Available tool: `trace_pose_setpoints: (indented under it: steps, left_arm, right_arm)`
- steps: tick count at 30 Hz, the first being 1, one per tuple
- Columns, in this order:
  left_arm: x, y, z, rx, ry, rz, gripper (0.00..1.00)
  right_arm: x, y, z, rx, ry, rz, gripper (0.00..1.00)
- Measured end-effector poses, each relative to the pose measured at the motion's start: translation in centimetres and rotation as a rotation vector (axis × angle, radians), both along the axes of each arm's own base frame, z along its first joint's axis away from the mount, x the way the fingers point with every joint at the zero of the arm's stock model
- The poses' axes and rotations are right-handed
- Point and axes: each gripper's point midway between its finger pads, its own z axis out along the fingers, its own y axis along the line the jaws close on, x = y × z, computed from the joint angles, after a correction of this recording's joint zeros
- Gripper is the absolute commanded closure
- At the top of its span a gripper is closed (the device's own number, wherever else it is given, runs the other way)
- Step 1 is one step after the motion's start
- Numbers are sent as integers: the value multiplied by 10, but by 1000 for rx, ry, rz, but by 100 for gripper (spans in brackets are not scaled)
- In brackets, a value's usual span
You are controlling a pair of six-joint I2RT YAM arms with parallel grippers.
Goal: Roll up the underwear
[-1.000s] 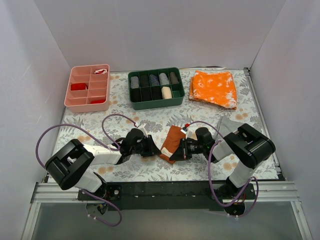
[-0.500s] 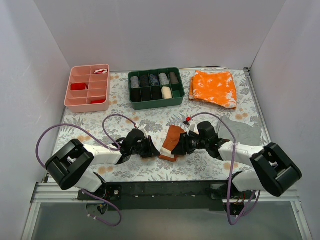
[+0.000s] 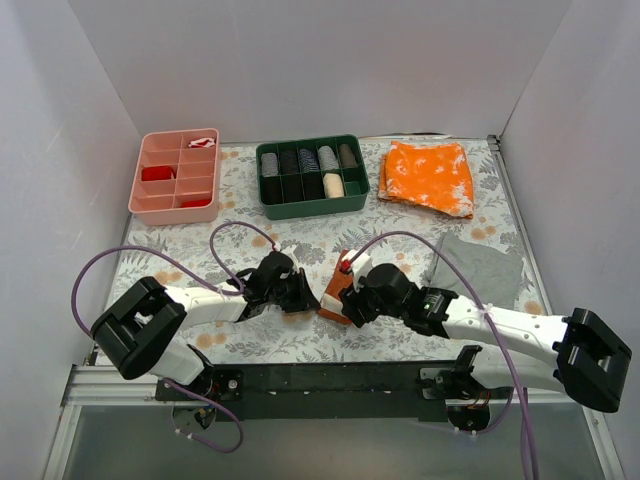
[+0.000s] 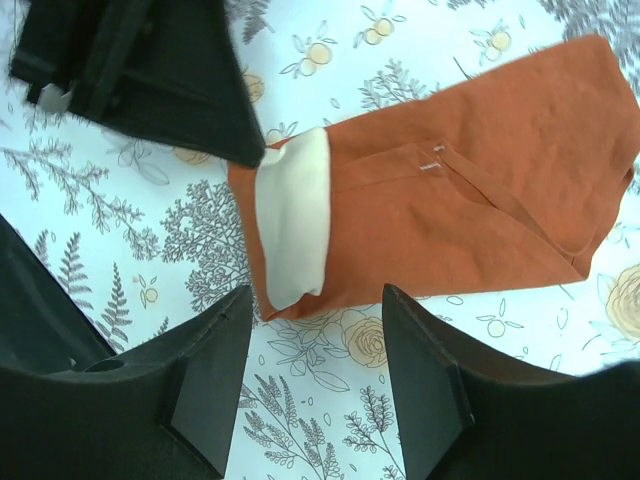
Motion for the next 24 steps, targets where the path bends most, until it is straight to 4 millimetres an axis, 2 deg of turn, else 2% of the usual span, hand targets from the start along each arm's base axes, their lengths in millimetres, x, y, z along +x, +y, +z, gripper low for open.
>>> trace_pose_setpoints:
  steps: [7,12,19,23,24]
  left_arm:
    - [-2,2,-2,19,8,-8,100]
    - [0,1,-1,22,7,-13,100]
    - [0,0,-2,26,10,-18,100]
    - [-1,0,-2,25,9,-22,100]
    - [-1,0,-2,25,10,-23,100]
  right_arm:
    - [-20,20,3,-112,-148,143,39]
    - [-29,32,-7,-186,-191,224,39]
    - [-30,29,-36,-311,-208,261,40]
    - [-26,26,-47,-359,-213,249,44]
    - [-25,25,-49,-366,-214,246,48]
